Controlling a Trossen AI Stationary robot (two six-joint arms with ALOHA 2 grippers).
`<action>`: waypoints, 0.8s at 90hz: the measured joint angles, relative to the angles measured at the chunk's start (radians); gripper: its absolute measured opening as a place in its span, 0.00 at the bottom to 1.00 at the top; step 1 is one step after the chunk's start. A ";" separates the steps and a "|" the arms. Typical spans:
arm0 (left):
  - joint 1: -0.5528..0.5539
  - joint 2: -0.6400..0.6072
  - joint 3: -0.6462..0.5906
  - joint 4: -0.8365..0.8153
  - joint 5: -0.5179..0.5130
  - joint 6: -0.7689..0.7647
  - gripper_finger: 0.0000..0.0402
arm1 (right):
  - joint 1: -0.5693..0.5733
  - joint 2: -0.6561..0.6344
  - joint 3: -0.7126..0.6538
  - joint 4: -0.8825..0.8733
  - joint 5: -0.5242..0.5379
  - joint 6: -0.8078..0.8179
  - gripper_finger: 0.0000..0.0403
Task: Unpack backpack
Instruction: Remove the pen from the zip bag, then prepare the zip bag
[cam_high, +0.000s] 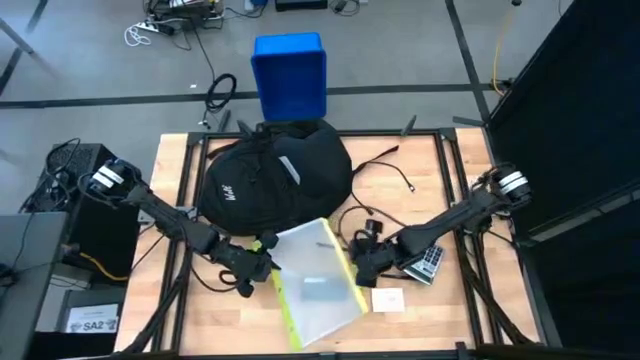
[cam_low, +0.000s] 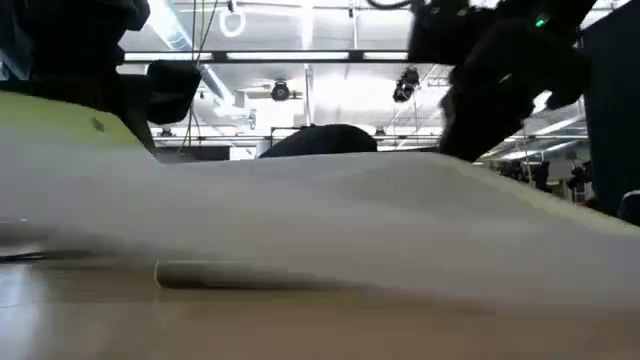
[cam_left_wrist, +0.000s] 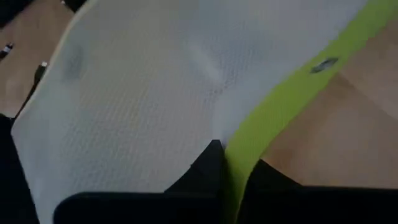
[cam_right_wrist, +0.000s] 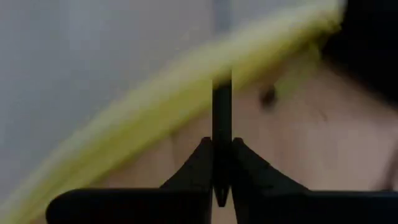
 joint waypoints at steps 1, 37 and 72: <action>0.000 0.000 -0.004 0.005 0.000 -0.001 0.00 | 0.003 -0.006 0.000 -0.017 0.000 0.011 0.00; 0.000 0.000 -0.043 0.092 -0.002 -0.015 0.00 | 0.049 -0.050 -0.011 -0.341 -0.012 0.302 0.05; 0.000 0.000 -0.043 0.111 -0.002 -0.021 0.00 | 0.083 -0.050 -0.015 -0.305 0.010 0.290 0.44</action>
